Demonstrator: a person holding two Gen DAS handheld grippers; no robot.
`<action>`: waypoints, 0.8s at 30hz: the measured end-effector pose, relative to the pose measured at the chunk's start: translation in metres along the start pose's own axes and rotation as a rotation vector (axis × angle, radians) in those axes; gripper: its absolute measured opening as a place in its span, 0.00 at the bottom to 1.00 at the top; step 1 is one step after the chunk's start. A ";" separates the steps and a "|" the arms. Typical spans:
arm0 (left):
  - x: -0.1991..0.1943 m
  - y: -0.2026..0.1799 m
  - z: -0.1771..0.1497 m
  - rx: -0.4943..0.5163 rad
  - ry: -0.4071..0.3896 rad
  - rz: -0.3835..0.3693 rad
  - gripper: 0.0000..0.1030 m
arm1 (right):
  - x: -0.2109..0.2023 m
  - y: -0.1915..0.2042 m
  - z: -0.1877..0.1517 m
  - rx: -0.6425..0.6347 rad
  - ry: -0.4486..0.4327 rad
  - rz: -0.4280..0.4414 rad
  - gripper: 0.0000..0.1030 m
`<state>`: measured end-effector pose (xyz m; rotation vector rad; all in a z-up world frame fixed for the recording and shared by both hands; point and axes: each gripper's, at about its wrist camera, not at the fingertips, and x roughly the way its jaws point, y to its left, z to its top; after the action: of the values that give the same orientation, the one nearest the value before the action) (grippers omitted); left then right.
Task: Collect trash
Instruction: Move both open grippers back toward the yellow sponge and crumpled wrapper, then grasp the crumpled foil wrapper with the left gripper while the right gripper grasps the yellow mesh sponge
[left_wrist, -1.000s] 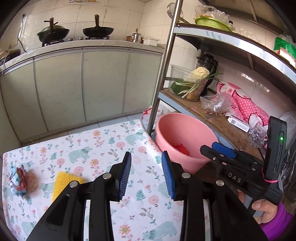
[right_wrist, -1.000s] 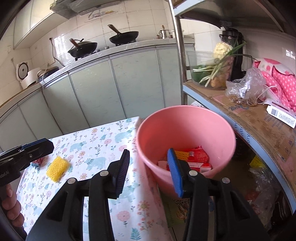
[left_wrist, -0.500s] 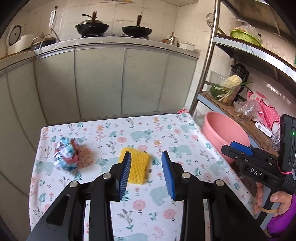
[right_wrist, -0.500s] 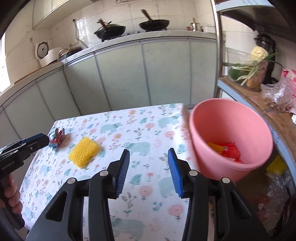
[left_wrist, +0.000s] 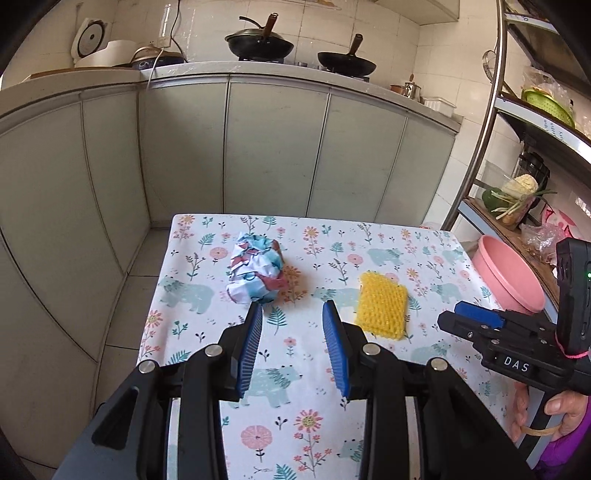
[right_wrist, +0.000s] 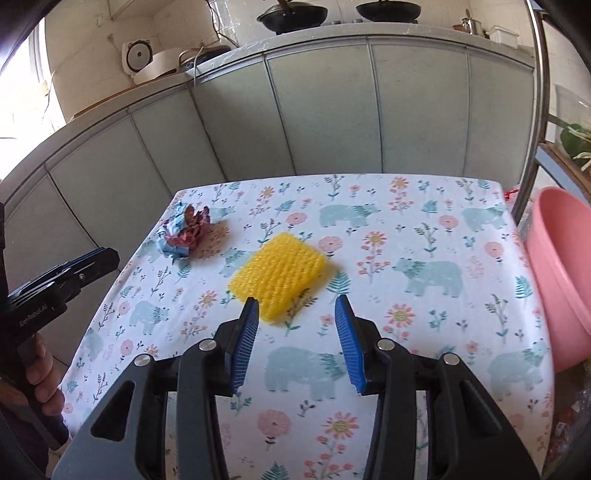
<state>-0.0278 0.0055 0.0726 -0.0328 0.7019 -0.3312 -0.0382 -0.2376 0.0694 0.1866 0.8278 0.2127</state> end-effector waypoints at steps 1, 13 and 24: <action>0.001 0.003 0.000 -0.007 0.001 0.004 0.32 | 0.004 0.004 0.001 -0.007 0.004 0.003 0.42; 0.029 0.038 0.009 -0.085 0.044 0.007 0.32 | 0.042 0.024 0.010 -0.060 0.043 -0.025 0.42; 0.066 0.040 0.024 -0.059 0.077 0.035 0.32 | 0.052 0.018 0.008 -0.031 0.086 -0.022 0.42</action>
<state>0.0462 0.0208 0.0434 -0.0646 0.7874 -0.2795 -0.0001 -0.2072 0.0427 0.1394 0.9105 0.2138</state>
